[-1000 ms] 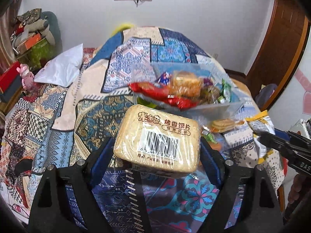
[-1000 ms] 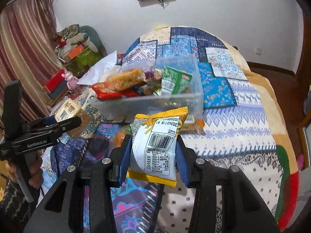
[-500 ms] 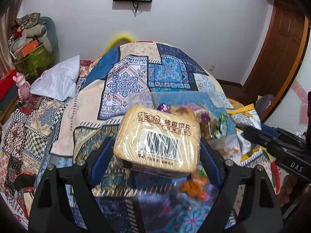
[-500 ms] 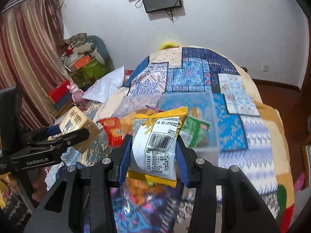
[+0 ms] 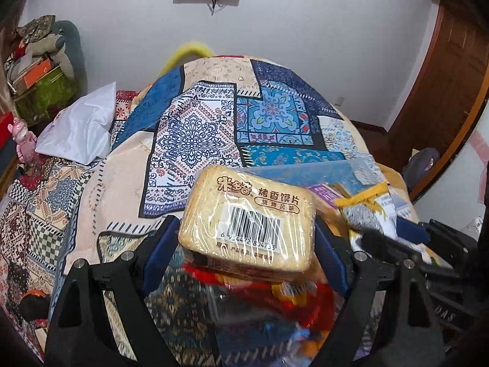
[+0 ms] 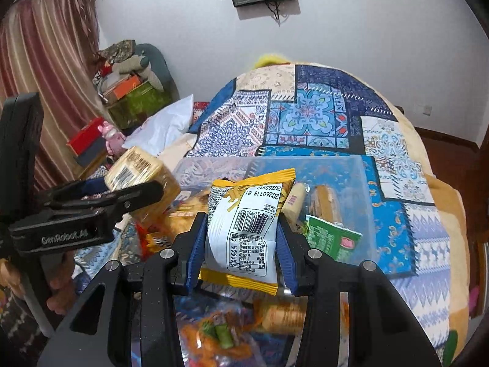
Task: Organize snacks
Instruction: 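Lower the biscuit box into the clear box with left tool while right drops the white bag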
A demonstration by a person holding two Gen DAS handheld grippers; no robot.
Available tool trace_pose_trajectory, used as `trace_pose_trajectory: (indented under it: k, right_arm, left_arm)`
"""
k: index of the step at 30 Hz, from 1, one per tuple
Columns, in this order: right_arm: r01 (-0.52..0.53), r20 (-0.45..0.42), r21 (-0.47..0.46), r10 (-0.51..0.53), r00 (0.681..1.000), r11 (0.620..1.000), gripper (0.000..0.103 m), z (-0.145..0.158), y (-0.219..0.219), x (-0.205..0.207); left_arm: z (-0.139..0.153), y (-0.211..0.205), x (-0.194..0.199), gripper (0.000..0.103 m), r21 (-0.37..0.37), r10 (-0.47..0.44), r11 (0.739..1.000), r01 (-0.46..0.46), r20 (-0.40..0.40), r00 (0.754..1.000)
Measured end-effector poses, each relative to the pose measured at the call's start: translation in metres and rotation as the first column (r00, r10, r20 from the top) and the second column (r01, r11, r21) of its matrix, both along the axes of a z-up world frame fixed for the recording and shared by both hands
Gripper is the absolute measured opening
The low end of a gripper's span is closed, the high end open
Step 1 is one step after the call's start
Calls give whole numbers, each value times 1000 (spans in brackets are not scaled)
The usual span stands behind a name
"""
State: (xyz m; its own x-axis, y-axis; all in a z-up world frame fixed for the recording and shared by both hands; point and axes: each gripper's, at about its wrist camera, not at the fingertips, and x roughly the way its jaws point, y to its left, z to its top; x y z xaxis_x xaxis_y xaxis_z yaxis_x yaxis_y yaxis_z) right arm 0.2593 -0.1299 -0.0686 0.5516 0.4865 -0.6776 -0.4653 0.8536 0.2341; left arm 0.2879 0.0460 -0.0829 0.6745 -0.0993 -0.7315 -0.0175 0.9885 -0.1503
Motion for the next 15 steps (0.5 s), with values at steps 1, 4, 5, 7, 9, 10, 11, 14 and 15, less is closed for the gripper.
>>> trace_pose_trajectory:
  k: [1,4,5,7,9,10,11,14,15]
  right_arm:
    - [0,-3,-6,0,1000,1000,39,-3,1,3]
    - [4,-17,-12,-4,1000,1000,39,-13,2,10]
    - [5,-22,-10,-6,1000,1000,39,-16,1,13]
    - [0,-18,3,0,1000,1000,39,-18,-2,14]
    - [-4,-13,1,4,1000,1000,39,-18,-2,13]
    - [-6,-8,-8,6,1000,1000,40,-18,-1,12]
    - [-8,0,-21,8,1000,1000,40,-19,0,10]
    - [-19,11,-47,19,1000,999,40,-22,1,6]
    - [-17,14,-52,17,1000,998,40,-22,1,5]
  left_arm:
    - [-3,0,5,85,2,2,1000,-2,-4,1000]
    - [-14,1,19,85,-8,9,1000,-9,-28,1000]
    - [-18,1,25,85,-9,11,1000,-11,-36,999]
    - [-26,-1,31,85,-10,-2,1000,1,-50,999]
    - [-30,-5,36,85,7,1,1000,0,-52,999]
    - [-31,-8,36,85,21,2,1000,-1,-50,999]
    - [-32,-11,36,85,31,2,1000,0,-48,999]
    - [-32,-12,34,86,22,9,1000,-8,-49,999]
    - [-32,-11,33,86,18,14,1000,-13,-52,999]
